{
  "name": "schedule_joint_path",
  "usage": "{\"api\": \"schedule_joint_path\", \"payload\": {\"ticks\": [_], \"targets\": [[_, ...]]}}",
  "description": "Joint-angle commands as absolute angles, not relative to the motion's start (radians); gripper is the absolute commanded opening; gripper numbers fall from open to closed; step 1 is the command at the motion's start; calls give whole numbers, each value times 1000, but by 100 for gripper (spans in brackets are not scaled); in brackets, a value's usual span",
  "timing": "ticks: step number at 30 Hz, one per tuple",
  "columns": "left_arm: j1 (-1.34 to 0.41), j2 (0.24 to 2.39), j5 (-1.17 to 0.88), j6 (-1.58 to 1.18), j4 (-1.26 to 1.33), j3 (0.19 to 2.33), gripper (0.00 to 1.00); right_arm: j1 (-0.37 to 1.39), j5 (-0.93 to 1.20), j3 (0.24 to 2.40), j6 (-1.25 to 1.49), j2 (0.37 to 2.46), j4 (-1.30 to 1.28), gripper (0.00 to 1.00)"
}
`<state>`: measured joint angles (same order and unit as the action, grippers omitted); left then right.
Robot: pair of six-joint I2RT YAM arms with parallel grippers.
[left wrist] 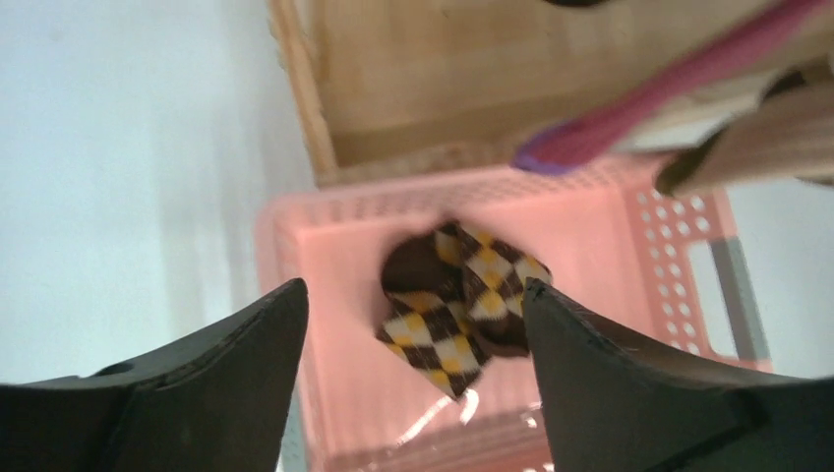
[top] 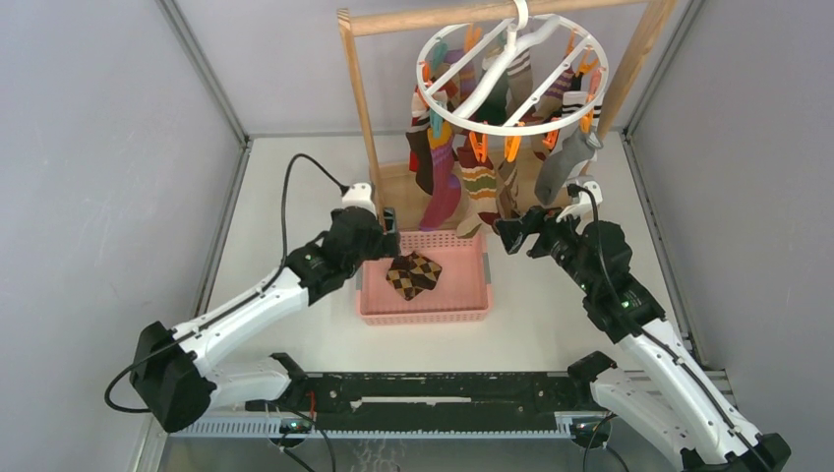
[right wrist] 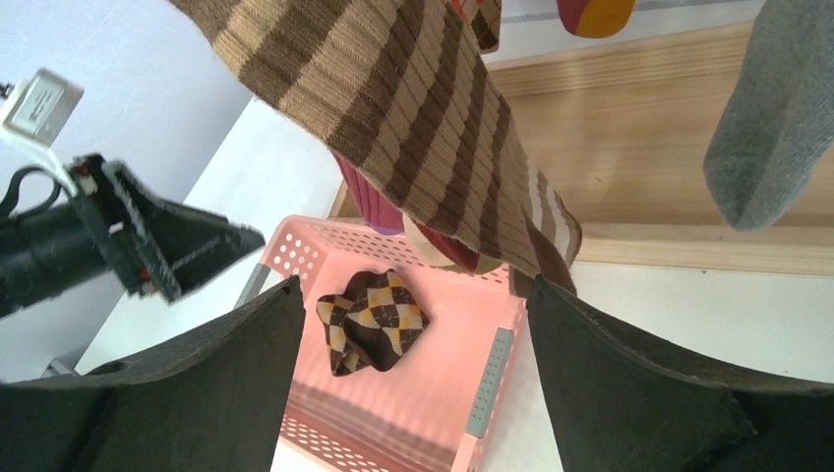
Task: Remove the socks clipped to the hanger
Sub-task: Place the sock in the bin.
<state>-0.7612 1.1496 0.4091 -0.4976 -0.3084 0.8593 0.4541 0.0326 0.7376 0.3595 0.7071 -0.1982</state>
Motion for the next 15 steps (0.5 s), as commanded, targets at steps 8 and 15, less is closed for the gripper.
{"api": "schedule_joint_path", "payload": {"ticks": [8, 15], "targets": [[-611, 1346, 374, -472, -211, 1045, 18, 469, 52, 716, 401, 664, -172, 90], [-572, 1437, 405, -514, -22, 1014, 18, 474, 57, 708, 406, 662, -173, 90]]}}
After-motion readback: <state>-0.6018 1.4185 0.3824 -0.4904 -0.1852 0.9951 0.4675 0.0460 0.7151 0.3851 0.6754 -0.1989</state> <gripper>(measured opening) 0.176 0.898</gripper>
